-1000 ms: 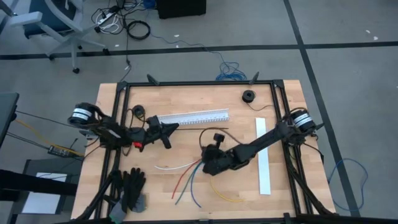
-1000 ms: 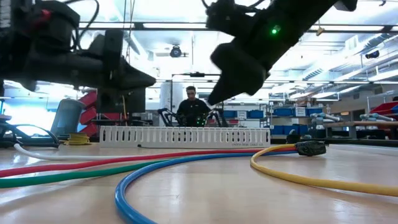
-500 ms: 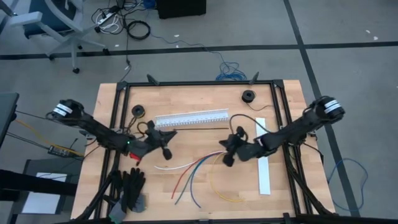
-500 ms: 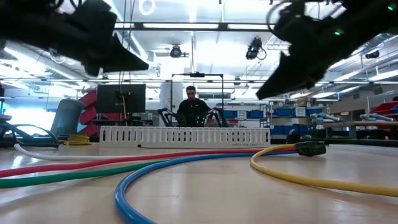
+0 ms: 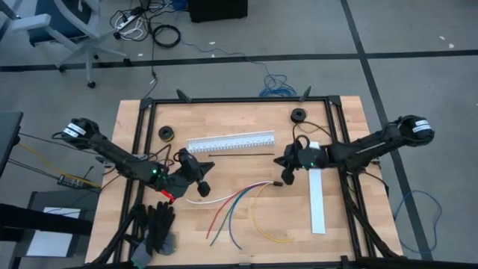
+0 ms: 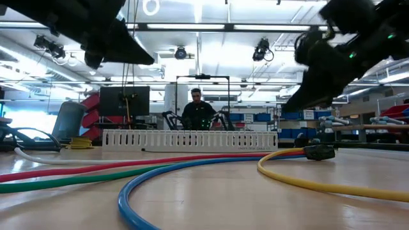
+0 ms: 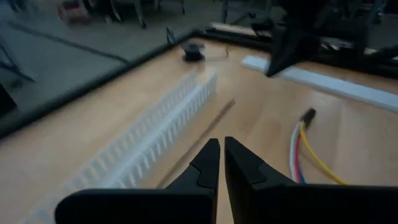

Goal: Ziptie cables
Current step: Insert zip tie on the cable wire

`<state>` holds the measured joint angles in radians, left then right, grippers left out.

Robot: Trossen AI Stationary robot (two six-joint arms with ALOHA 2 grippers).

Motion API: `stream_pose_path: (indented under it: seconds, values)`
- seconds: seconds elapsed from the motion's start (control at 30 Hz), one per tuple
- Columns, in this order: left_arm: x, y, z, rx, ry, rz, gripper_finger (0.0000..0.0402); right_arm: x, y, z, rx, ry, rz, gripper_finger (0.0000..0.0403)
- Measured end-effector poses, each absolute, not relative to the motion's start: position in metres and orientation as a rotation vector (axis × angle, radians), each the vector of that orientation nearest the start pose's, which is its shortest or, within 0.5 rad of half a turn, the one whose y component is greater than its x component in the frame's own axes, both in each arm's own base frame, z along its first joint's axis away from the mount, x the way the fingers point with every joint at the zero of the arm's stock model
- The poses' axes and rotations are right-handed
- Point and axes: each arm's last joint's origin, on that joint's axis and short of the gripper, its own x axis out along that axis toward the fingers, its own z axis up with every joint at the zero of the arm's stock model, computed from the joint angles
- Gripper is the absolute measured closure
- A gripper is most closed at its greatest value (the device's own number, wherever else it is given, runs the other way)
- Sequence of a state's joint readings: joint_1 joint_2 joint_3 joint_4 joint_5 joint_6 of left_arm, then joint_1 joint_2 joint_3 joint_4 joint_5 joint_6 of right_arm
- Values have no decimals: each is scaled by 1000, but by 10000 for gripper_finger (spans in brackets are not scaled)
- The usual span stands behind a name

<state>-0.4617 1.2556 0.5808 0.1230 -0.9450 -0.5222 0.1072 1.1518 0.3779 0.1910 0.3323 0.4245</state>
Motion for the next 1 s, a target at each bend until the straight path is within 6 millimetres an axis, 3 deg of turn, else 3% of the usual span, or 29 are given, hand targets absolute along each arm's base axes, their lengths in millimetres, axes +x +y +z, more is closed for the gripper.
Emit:
stream_pose_path:
  seconds: [0.17,0.47,0.8,1.0]
  values:
    - [222,-84,199,-171,325,562,402,206,-13,157,225,604,-395,402]
    - [222,-83,199,-102,337,579,402,210,-23,149,88,655,-362,359]
    - [225,-56,187,81,429,720,402,243,-38,124,-13,769,-299,302]
    - [224,-45,169,25,429,747,402,260,-52,104,-34,856,-288,300]
